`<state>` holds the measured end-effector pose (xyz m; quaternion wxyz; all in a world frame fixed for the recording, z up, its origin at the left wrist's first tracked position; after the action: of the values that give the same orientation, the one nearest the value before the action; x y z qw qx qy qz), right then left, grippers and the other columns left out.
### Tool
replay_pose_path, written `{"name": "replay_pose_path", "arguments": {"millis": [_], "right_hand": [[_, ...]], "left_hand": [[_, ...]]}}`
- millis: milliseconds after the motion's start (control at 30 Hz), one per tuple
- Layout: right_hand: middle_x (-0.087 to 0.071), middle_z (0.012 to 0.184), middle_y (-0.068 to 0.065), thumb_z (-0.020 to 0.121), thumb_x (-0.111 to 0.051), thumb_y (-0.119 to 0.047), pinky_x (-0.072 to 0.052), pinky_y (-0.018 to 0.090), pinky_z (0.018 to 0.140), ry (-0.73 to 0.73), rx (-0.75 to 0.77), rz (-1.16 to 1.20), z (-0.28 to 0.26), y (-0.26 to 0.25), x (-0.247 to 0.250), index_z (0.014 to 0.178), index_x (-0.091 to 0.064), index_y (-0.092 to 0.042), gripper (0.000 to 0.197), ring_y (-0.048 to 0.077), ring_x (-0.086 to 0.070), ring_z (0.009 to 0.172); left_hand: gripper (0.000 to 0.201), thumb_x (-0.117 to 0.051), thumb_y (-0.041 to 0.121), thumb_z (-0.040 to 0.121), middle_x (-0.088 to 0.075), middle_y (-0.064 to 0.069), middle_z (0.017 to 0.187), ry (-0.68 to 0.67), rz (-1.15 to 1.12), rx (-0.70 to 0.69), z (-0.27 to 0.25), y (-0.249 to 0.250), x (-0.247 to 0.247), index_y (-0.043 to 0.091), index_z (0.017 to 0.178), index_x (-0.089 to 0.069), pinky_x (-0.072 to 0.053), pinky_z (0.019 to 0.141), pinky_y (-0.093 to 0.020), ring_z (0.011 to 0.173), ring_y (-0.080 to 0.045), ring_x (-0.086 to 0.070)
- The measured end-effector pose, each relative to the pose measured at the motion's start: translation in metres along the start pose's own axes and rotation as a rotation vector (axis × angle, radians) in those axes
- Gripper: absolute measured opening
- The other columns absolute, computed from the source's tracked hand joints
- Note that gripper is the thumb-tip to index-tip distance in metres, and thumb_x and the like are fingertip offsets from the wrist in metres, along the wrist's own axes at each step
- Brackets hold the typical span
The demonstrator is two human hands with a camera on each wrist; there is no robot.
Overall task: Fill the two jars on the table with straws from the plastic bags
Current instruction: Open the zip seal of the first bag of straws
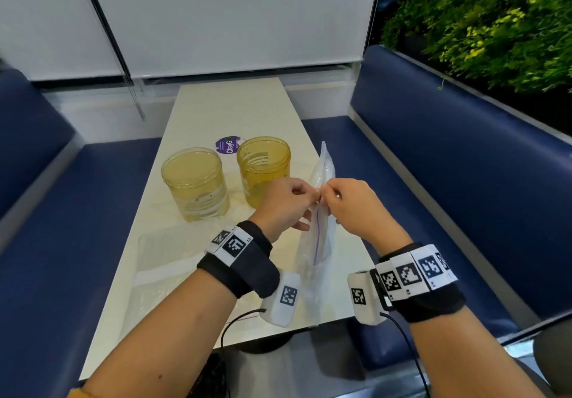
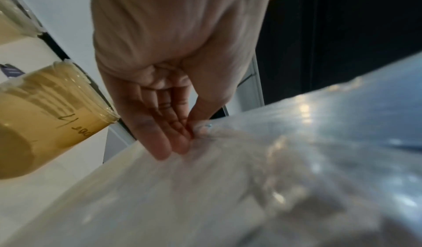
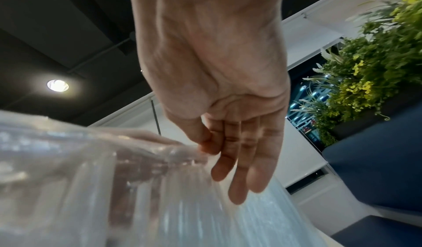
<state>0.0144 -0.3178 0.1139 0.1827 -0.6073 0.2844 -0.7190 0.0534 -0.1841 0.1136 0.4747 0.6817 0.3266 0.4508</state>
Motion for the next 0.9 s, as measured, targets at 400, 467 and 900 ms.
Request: {"name": "replay_pose_path", "arguments": {"millis": [400,467,900], "right_hand": [[-0.040,0.062,0.002,0.078,-0.062,-0.004,-0.024,0.021,0.046,0.149,-0.274,-0.425,0.002,0.001,0.032,0.058,-0.036,-0.012,0.034,0.015,-0.035,0.050],[-0.050,0.071,0.006,0.080,-0.062,0.001,-0.032,0.023,0.047,0.161,-0.235,-0.444,0.004,-0.002,0.036,0.066,-0.047,-0.009,0.023,0.018,-0.044,0.056],[-0.045,0.070,0.000,0.087,-0.067,-0.019,-0.037,0.027,0.055,0.137,-0.331,-0.593,0.019,0.010,0.046,0.077,-0.053,-0.014,0.018,0.020,-0.050,0.065]], "left_hand": [[0.023,-0.055,-0.005,0.079,-0.063,-0.005,0.073,0.231,0.526,-0.260,0.006,0.008,0.028,0.017,0.085,-0.060,-0.055,0.059,-0.041,0.070,-0.029,-0.064],[0.032,-0.050,-0.011,0.081,-0.063,-0.004,0.088,0.145,0.616,-0.265,0.007,0.014,0.028,0.016,0.084,-0.068,-0.055,0.057,-0.039,0.075,-0.031,-0.065],[0.041,-0.065,0.007,0.081,-0.069,-0.001,0.120,0.174,0.900,-0.106,0.006,0.022,0.050,0.027,0.115,-0.074,-0.043,0.072,-0.030,0.103,-0.028,-0.065]]}}
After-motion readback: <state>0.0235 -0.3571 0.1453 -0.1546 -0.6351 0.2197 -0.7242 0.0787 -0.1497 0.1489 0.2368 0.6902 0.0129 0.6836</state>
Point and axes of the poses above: each hand's wrist, its own z-axis towards the middle knuckle, its own x-axis out of the back of the hand, y = z × x, the point moved 2 cm from there along z, towards the middle knuckle
